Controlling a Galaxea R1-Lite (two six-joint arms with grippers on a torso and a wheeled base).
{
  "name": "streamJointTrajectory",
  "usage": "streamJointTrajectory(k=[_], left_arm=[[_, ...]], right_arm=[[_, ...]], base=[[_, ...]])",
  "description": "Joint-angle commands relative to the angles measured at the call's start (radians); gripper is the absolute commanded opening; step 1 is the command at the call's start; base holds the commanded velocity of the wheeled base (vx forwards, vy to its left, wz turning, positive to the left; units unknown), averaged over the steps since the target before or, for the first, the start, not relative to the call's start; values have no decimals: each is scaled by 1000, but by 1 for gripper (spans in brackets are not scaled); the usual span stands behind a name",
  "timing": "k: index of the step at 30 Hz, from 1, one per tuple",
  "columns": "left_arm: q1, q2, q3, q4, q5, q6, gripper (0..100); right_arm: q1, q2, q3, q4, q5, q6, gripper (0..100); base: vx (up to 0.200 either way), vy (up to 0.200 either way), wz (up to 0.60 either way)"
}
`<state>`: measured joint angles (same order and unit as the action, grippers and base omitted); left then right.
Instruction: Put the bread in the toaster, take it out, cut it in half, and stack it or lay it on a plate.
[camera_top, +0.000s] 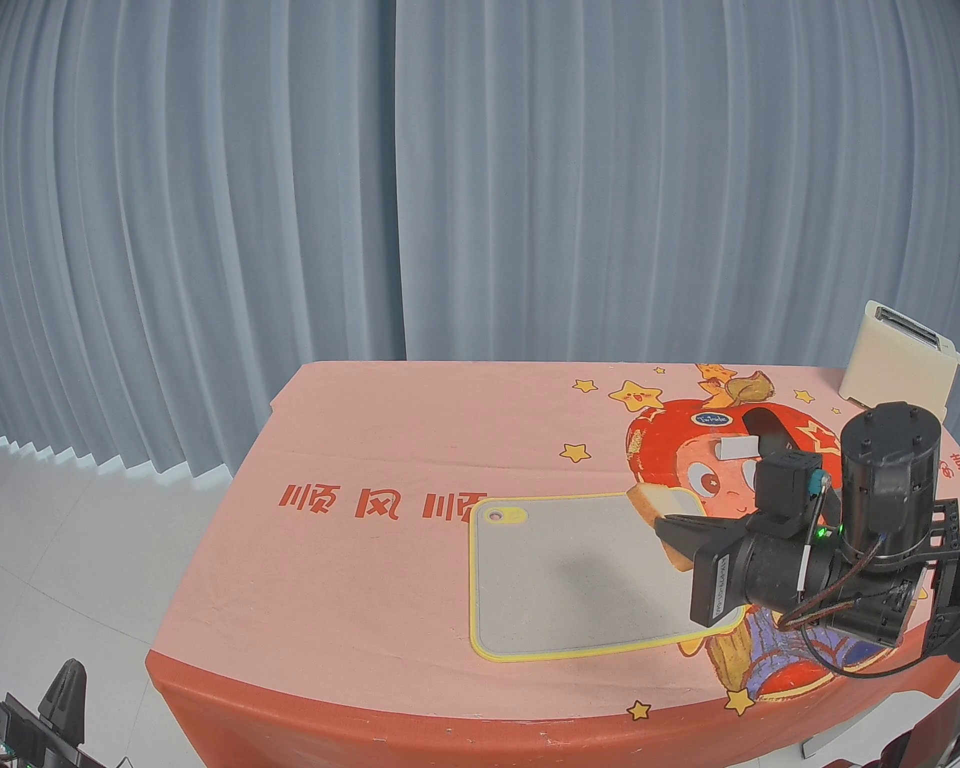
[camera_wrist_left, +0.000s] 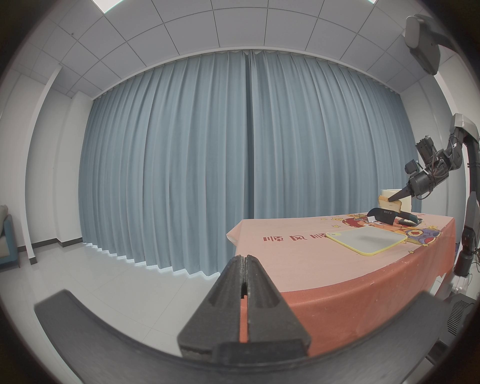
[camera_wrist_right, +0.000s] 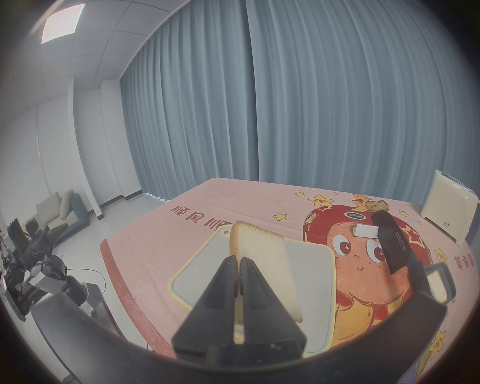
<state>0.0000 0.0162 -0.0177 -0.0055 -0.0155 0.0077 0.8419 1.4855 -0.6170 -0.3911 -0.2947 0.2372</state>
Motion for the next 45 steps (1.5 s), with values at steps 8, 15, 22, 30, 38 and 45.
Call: streamJointTrajectory(k=[8,15,22,30,38,45], left_arm=[[0,-9,18,-1,0,0,0],[0,-9,18,-1,0,0,0],[0,-7,18,-1,0,0,0],[0,-7,18,-1,0,2,0],[0,-9,18,-1,0,3,0],[0,-7,18,-1,0,3,0]], right_arm=[[0,-2,6,-2,3,5,0],[0,-5,23,-6,-1,5,0],[-1,-2,25,-6,-6,5,0],[-6,-5,25,-6,-8,5,0],[-4,1,28,-3,-11,4,0],[-6,1,31,-3,-14,2,0]], base=[[0,0,0],[0,0,0],[0,0,0],[0,0,0],[0,0,0],[0,0,0]])
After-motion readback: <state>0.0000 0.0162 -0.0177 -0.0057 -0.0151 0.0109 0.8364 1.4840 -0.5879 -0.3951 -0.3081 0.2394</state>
